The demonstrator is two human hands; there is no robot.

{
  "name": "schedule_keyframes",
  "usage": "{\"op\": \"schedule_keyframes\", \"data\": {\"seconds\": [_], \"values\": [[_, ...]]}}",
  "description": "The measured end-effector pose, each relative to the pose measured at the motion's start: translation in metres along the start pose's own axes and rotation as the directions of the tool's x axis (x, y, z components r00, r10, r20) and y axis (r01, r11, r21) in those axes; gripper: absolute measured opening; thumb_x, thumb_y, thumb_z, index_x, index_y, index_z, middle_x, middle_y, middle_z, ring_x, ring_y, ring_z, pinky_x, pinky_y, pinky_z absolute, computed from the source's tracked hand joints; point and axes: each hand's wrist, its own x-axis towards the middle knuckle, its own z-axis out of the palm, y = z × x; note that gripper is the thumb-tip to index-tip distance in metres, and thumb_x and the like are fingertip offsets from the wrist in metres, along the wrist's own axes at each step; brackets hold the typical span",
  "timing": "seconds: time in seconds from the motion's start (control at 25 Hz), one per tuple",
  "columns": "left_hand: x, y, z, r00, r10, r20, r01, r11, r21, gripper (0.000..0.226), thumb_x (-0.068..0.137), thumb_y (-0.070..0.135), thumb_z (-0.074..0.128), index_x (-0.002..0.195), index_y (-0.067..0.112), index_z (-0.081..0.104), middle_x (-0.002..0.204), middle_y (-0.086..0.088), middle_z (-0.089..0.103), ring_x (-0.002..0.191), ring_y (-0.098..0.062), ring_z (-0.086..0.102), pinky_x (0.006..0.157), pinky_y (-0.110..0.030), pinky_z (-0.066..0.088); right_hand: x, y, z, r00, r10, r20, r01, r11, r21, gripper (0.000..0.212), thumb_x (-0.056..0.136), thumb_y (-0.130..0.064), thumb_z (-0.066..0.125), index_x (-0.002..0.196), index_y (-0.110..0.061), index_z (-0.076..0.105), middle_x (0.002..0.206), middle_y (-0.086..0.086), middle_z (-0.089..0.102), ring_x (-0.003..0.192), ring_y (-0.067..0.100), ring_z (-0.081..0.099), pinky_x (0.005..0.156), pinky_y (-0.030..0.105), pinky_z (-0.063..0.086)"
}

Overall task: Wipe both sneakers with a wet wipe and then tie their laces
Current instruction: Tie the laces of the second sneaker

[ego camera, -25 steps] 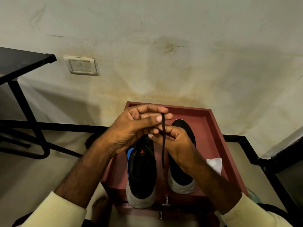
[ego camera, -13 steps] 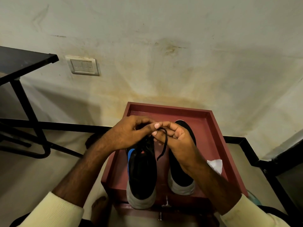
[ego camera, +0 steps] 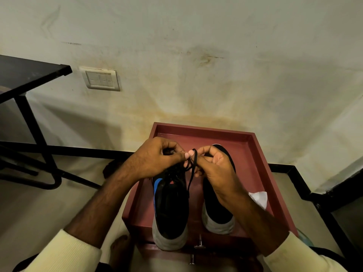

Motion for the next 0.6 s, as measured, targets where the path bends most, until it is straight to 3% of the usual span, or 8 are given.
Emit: {"op": "schedule_keyframes", "data": {"seconds": [0.08,0.16,0.28,0.44,0.6], "values": [[0.0013,-0.0027,0.0026,0.998,-0.048,0.045,0.049,0.998,-0.024,0.026,0.094,0.043,0.070,0.088,0.019,0.078,0.086,-0.001,0.080,0.085,-0.019,0.077,0.091,-0.045,0.061,-0.0012,-0.0001,-0.0008,1.000,-0.008,0.024,0.009,0.999,-0.034,0.012,0.097,-0.011,0.072,0.101,-0.005,0.062,0.073,0.010,0.078,0.055,0.014,0.064,0.055,0.023,0.050],[0.0013,-0.0031,0.0046,0.994,-0.066,0.091,0.069,0.997,-0.035,0.027,0.089,0.047,0.074,0.091,0.020,0.078,0.090,-0.003,0.080,0.088,-0.022,0.077,0.091,-0.049,0.061,-0.0019,0.0009,-0.0025,1.000,-0.012,0.020,0.014,0.998,-0.061,0.014,0.096,-0.011,0.073,0.104,-0.004,0.064,0.075,0.014,0.078,0.057,0.017,0.066,0.058,0.026,0.052],[-0.0001,-0.0021,0.0050,0.992,-0.063,0.114,0.066,0.998,-0.017,0.027,0.081,0.047,0.082,0.094,0.024,0.077,0.094,-0.001,0.079,0.091,-0.021,0.076,0.094,-0.048,0.059,-0.0013,0.0013,-0.0048,1.000,-0.026,0.001,0.026,0.997,-0.072,0.018,0.097,-0.011,0.072,0.110,-0.001,0.067,0.080,0.023,0.077,0.056,0.016,0.065,0.057,0.026,0.053],[0.0007,-0.0018,0.0049,0.998,-0.053,0.046,0.052,0.999,0.016,0.010,0.092,0.035,0.073,0.089,0.025,0.076,0.084,0.003,0.078,0.080,-0.014,0.076,0.088,-0.044,0.062,-0.0017,0.0031,-0.0051,0.999,-0.029,0.033,0.032,0.997,-0.076,0.016,0.101,-0.009,0.066,0.114,-0.002,0.074,0.072,0.007,0.073,0.057,0.009,0.063,0.058,0.020,0.054],[-0.0001,0.0009,0.0060,0.995,-0.089,0.034,0.090,0.996,-0.028,0.015,0.087,0.039,0.077,0.088,0.024,0.075,0.083,0.002,0.078,0.079,-0.016,0.076,0.085,-0.042,0.064,-0.0013,0.0028,-0.0063,0.998,-0.011,0.056,0.014,0.998,-0.057,0.018,0.102,-0.008,0.064,0.115,-0.003,0.076,0.080,0.008,0.077,0.062,0.008,0.068,0.061,0.018,0.056]]}}
